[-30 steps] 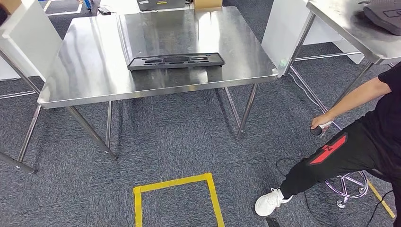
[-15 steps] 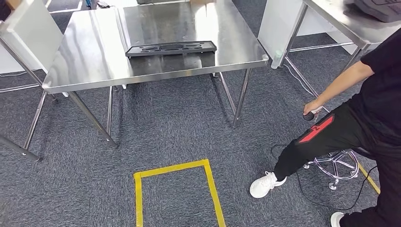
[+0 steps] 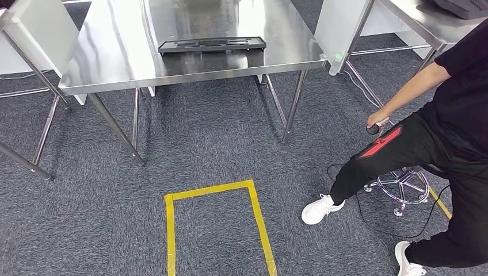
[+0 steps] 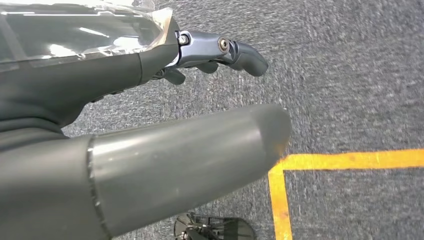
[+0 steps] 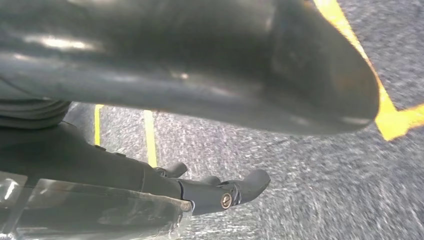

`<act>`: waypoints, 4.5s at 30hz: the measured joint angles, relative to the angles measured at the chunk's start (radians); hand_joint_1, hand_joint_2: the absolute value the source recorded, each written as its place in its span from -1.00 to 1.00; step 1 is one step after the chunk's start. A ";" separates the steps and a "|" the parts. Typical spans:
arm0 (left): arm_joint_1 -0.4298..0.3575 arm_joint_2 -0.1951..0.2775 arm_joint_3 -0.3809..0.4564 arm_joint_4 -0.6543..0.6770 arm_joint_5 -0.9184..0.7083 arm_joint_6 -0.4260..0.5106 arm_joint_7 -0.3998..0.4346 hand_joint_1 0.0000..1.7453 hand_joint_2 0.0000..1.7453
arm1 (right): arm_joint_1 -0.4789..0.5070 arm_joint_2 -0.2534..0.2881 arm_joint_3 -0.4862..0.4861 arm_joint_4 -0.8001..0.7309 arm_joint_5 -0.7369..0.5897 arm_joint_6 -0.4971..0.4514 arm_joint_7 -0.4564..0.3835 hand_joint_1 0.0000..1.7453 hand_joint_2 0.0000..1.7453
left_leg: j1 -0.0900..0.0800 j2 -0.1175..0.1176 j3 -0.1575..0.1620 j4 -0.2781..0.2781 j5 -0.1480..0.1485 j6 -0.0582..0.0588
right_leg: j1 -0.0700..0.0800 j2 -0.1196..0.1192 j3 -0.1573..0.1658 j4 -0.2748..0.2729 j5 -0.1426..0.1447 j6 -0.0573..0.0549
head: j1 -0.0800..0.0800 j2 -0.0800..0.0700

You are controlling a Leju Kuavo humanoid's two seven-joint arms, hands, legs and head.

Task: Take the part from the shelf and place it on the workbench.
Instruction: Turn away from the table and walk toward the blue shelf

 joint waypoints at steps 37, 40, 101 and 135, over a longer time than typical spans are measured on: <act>-0.006 0.000 -0.018 0.001 -0.027 -0.012 -0.004 -1.00 -1.00 | 0.004 0.013 0.007 0.012 0.044 -0.006 0.046 -1.00 -1.00 | -0.007 0.015 -0.058 -0.017 0.059 0.030 | -0.005 0.009 -0.095 0.277 -0.100 0.004 | 0.008 0.000; -0.006 -0.004 -0.020 0.001 -0.027 -0.014 -0.009 -1.00 -1.00 | 0.002 0.012 0.008 0.012 0.048 -0.006 0.046 -1.00 -1.00 | -0.008 0.017 -0.112 -0.002 0.100 0.020 | -0.004 0.010 0.054 0.138 -0.051 0.025 | 0.009 0.000; 0.001 0.000 -0.024 -0.005 -0.053 0.007 -0.004 -1.00 -1.00 | 0.006 0.026 0.033 0.014 0.105 -0.006 0.057 -1.00 -1.00 | 0.029 0.013 -0.151 0.307 -0.162 -0.045 | -0.024 0.037 -0.027 0.048 -0.011 -0.017 | -0.019 0.000; 0.003 -0.017 -0.019 -0.004 -0.070 0.015 0.006 -1.00 -1.00 | 0.010 0.018 0.042 0.016 0.109 -0.012 0.073 -1.00 -1.00 | 0.010 -0.027 -0.040 0.137 -0.093 -0.015 | -0.037 0.078 -0.045 0.029 0.023 -0.011 | -0.011 0.000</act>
